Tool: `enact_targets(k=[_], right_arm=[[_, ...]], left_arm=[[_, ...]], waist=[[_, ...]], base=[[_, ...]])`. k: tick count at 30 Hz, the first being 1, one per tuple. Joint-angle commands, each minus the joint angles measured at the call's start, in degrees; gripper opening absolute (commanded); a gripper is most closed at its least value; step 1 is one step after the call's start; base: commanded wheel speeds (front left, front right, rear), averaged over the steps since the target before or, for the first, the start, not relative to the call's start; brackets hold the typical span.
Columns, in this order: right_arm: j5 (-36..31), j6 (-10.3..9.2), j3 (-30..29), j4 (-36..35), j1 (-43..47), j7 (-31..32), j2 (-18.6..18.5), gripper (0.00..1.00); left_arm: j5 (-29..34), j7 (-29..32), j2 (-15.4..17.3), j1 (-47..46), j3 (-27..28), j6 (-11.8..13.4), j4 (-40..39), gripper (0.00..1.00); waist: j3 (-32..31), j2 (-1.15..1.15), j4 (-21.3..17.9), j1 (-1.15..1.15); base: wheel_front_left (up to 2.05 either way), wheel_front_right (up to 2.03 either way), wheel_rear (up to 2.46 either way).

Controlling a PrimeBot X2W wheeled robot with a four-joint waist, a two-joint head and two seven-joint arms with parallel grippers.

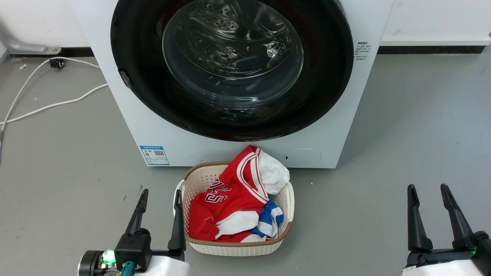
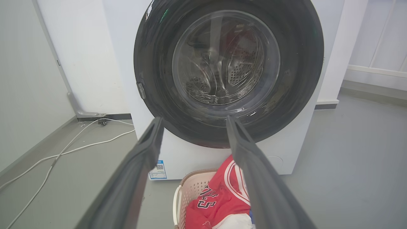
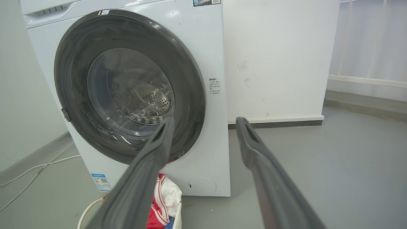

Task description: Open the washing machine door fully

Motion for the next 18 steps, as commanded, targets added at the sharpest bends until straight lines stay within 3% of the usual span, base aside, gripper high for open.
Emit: enact_targets(k=[1,18], right_arm=[[0.29,-0.02,0.1,0.39,0.69,-0.12,0.05,1.0],[1.47,-0.02,0.74,2.25,1.02,-0.12,0.06,1.0]], left_arm=[[-0.39,-0.44,-0.05,0.48,0.18,-0.17,0.22,1.0],[-0.2,-0.44,-0.41,0.64,0.99,-0.36,1.22,1.0]], waist=[[-0.05,0.0,0.0,0.0],[-0.07,0.0,0.03,0.0]], base=[[0.0,0.0,0.0],[0.0,0.0,0.0]])
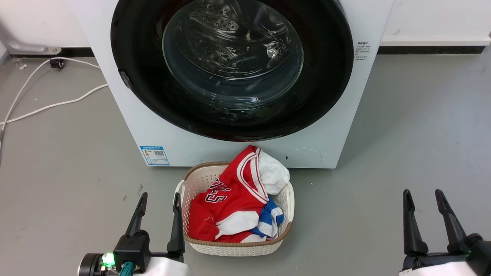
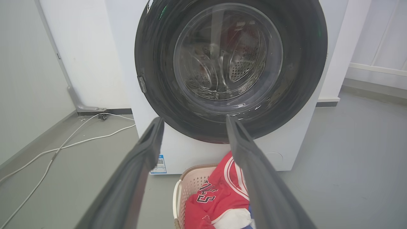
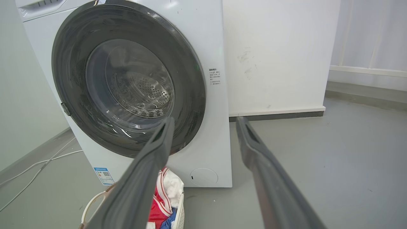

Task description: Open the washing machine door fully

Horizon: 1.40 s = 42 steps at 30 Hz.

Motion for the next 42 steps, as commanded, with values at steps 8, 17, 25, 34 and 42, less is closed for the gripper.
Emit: enact_targets(k=[8,17,25,34,42], right_arm=[[0.75,-0.02,0.38,0.3,0.26,-0.12,0.07,0.0],[27.28,-0.02,3.05,0.69,-0.46,-0.12,0.05,0.0],[59.15,-0.01,2.73,1.17,-1.14,-0.12,0.07,0.0],[82.29,-0.01,6.35,-1.67,-0.27,1.25,0.06,0.0],[90.17,-0.01,4.0,-3.24,1.86,12.7,-0.16,0.0]], left_arm=[[0.04,-0.44,-0.14,0.46,0.3,0.18,0.25,1.0],[-0.4,-0.44,-0.12,0.21,0.24,0.44,0.51,1.0],[-0.47,-0.44,-0.13,0.51,0.31,0.6,0.41,1.0],[-0.27,-0.44,-0.13,0.35,0.07,0.76,0.55,1.0],[-0.15,-0.44,-0.13,0.53,0.05,0.9,0.61,1.0]], waist=[[-0.2,0.0,-0.03,0.0],[-0.37,0.0,-0.02,0.0],[-0.51,0.0,-0.11,0.0],[-0.49,0.0,-0.12,0.0],[-0.68,0.0,-0.04,0.0]], base=[[0.0,0.0,0.0],[0.0,0.0,0.0],[0.0,0.0,0.0],[0.0,0.0,0.0],[0.0,0.0,0.0]])
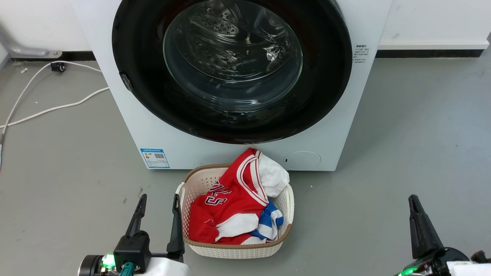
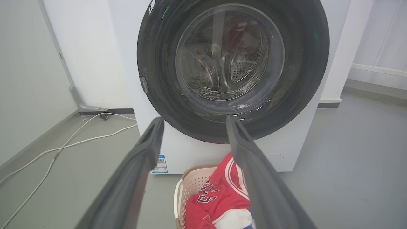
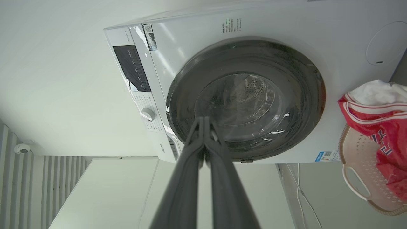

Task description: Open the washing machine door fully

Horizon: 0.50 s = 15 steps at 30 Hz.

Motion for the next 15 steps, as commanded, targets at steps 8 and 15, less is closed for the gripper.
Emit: enact_targets(k=[8,15], right_arm=[[-0.09,0.0,-2.35,0.46,1.48,4.45,0.05,0.0],[0.38,0.0,-2.06,0.89,1.4,4.11,0.11,0.0]], left_arm=[[0.23,-0.44,-0.08,0.84,0.03,0.21,-0.06,1.0],[0.54,-0.44,-0.08,0.82,0.13,0.19,-0.23,1.0]], waist=[[-0.12,0.0,0.09,0.0],[0.03,0.0,0.2,0.0]], base=[[0.0,0.0,0.0],[0.0,0.0,0.0]])
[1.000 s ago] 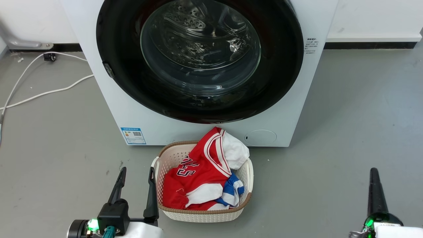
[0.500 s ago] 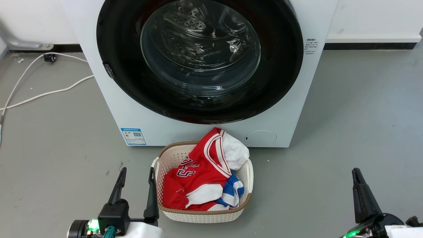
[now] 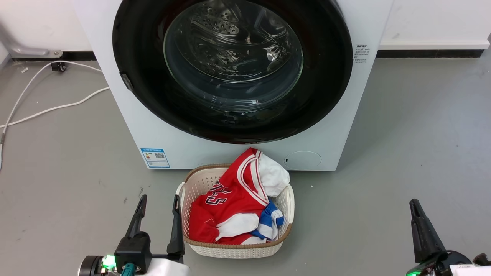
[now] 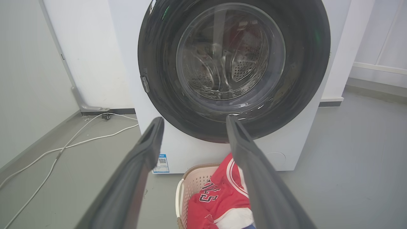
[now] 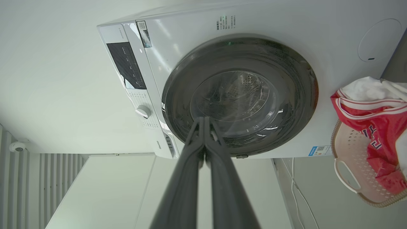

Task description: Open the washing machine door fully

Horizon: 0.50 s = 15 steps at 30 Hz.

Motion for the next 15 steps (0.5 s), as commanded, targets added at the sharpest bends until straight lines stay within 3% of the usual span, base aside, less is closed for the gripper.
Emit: enact_targets(k=[1,10,15], right_arm=[[0.43,0.0,0.09,0.23,0.51,-0.34,0.1,0.0],[0.41,0.01,-1.44,0.9,-2.26,0.01,0.09,0.0],[0.81,0.01,-8.04,3.27,-10.11,1.35,-0.79,0.0]], left_arm=[[0.14,-0.44,-0.08,0.62,0.14,-0.01,-0.17,1.0],[0.72,-0.44,-0.08,-0.1,0.11,0.15,-0.23,1.0],[0.97,-0.44,-0.08,-2.33,0.48,0.1,-1.14,1.0]], waist=[[0.05,0.0,0.01,0.0],[0.66,0.0,0.32,0.0],[4.18,0.0,1.14,0.0]], base=[[0.0,0.0,0.0],[0.0,0.0,0.0],[0.0,0.0,0.0]])
